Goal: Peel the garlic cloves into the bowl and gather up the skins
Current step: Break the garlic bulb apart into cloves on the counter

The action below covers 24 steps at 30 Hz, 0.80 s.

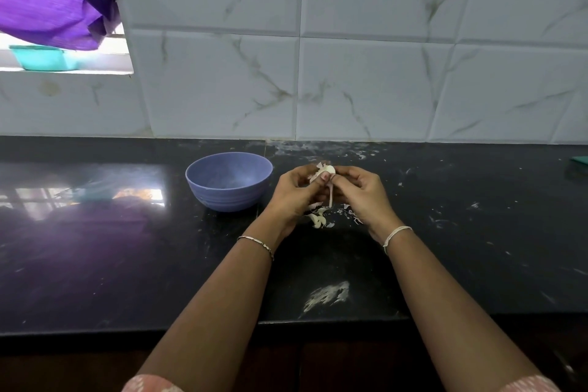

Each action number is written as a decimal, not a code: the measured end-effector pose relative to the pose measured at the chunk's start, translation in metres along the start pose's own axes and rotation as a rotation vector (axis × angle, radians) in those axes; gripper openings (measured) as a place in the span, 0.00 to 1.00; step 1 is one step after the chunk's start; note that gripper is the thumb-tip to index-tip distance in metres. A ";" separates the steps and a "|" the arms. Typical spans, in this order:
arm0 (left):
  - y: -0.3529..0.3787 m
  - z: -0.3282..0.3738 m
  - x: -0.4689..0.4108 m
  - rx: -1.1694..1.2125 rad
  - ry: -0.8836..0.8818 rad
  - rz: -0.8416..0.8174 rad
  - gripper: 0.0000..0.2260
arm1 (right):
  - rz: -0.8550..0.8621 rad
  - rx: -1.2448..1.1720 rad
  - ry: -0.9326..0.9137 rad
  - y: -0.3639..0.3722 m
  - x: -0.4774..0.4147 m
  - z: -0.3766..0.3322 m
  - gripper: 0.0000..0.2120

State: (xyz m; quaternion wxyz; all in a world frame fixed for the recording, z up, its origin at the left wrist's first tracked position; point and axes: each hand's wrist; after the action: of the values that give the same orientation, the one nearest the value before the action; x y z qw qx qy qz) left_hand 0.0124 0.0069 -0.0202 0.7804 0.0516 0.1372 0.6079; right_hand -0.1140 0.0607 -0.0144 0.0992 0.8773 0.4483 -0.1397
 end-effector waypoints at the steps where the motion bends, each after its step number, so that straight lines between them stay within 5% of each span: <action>1: -0.001 0.000 -0.001 0.015 -0.013 0.018 0.11 | -0.003 -0.028 0.033 0.000 0.001 -0.002 0.04; 7: -0.004 0.001 0.000 0.041 -0.085 0.022 0.04 | -0.038 -0.041 0.134 -0.004 -0.002 -0.002 0.07; 18: -0.003 -0.003 0.001 -0.006 -0.123 0.083 0.11 | -0.065 0.118 0.102 0.003 0.002 0.004 0.09; 24: -0.004 0.000 -0.001 0.008 -0.129 0.101 0.10 | -0.050 -0.030 0.196 0.000 0.004 -0.004 0.05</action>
State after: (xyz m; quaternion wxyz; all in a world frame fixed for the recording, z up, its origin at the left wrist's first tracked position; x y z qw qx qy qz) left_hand 0.0158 0.0052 -0.0205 0.7556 0.1004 0.0863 0.6415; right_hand -0.1117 0.0647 -0.0121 0.0645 0.8738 0.4794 -0.0492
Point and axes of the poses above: each hand's wrist, its own x-axis away from the middle knuckle, its own y-axis out of the palm, z = x × y, and after that the axes turned 14 degrees about z, right-handed
